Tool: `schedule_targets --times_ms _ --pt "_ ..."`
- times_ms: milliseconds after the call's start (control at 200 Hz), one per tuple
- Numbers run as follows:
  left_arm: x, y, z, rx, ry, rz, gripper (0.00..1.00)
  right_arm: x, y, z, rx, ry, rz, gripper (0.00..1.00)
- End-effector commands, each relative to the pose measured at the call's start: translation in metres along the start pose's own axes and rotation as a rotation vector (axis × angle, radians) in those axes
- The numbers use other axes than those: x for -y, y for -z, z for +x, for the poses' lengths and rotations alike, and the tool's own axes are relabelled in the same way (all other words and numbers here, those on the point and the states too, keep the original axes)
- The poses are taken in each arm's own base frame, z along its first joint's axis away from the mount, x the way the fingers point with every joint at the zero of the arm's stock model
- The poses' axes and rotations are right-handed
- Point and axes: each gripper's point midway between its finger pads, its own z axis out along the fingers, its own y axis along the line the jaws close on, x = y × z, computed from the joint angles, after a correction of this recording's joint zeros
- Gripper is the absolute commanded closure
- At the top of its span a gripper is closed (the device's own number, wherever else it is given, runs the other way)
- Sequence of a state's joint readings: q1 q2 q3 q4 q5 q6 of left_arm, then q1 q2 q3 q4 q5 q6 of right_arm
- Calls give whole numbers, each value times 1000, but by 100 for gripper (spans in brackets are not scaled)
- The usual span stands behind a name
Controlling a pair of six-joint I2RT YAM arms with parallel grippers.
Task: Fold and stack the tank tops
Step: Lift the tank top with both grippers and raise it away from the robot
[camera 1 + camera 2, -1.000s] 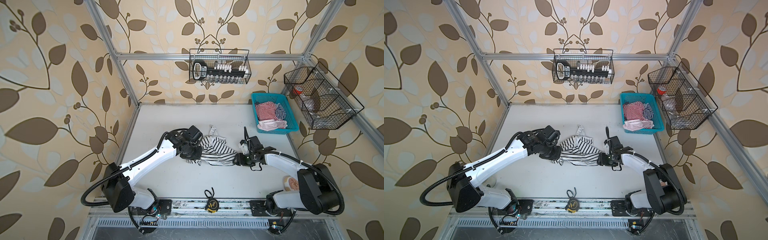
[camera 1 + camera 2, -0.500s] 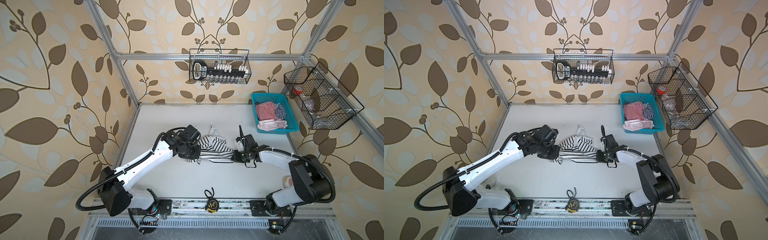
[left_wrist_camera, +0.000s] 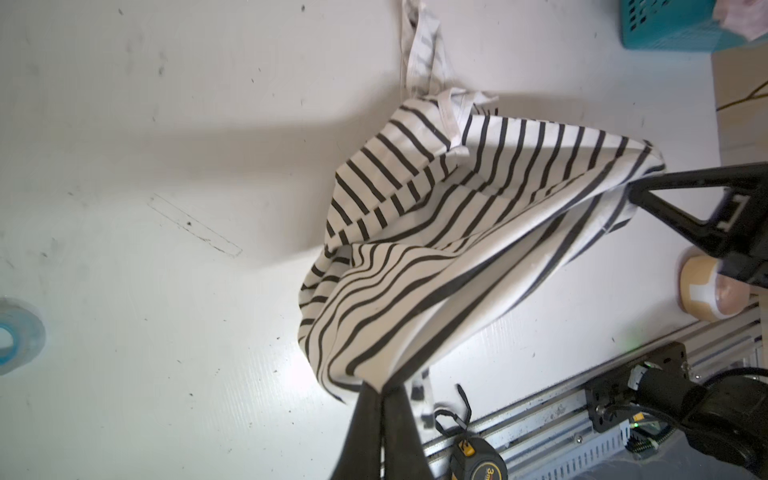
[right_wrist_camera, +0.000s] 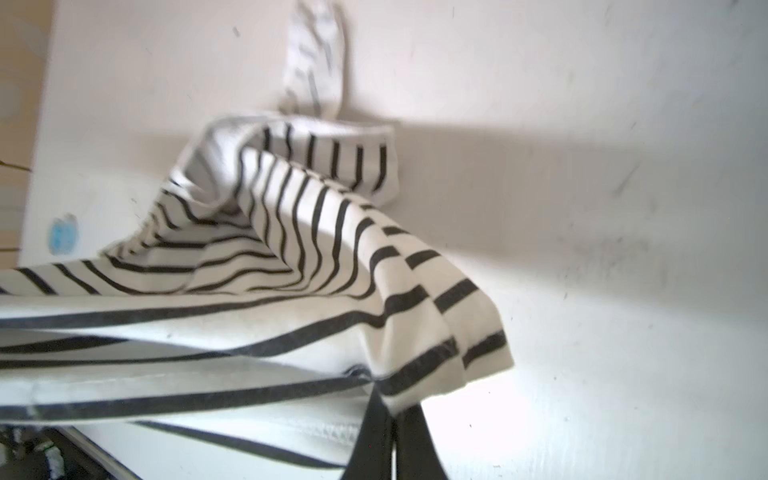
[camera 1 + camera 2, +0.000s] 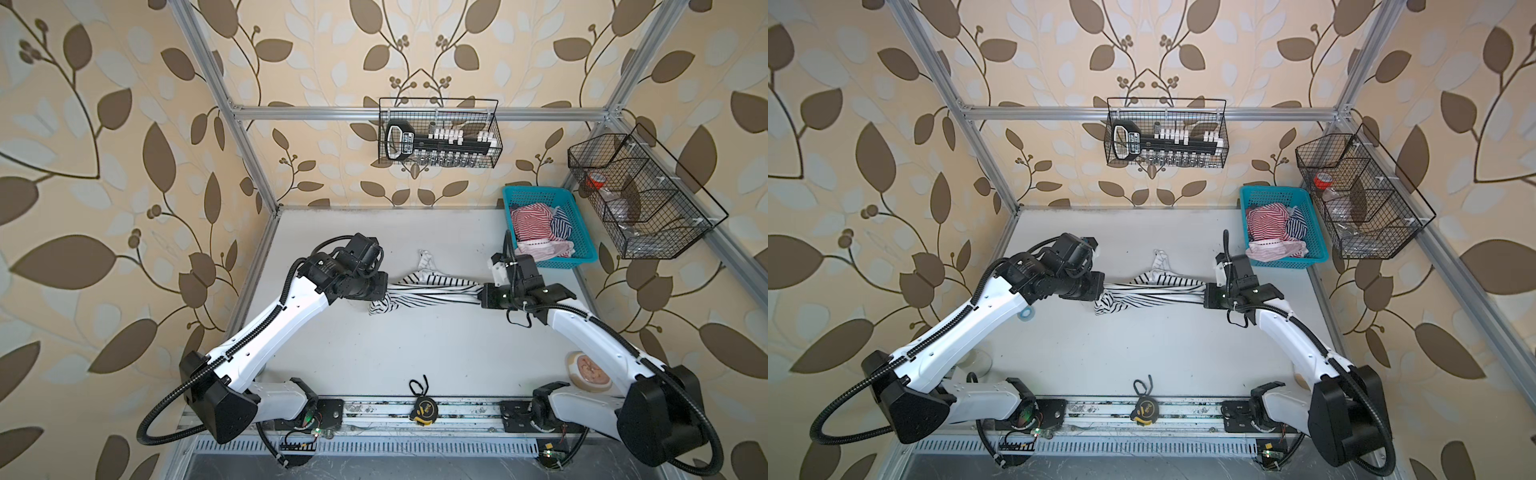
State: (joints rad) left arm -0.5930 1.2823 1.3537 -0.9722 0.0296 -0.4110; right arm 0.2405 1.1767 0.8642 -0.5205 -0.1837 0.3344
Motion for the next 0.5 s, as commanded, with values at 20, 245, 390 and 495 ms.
schedule_targets --times_ms 20,245,390,495 --pt "-20 46 -36 155 -49 -91 100 10 34 -27 41 45 65 100" --pt "-12 112 -125 423 -128 -119 100 -21 87 -127 243 101 -16 100" --pt "6 157 -179 585 -195 -114 100 -51 129 -193 377 137 -87 100" --pt "19 184 -193 651 -230 -77 100 -70 164 -220 465 169 -124 100"
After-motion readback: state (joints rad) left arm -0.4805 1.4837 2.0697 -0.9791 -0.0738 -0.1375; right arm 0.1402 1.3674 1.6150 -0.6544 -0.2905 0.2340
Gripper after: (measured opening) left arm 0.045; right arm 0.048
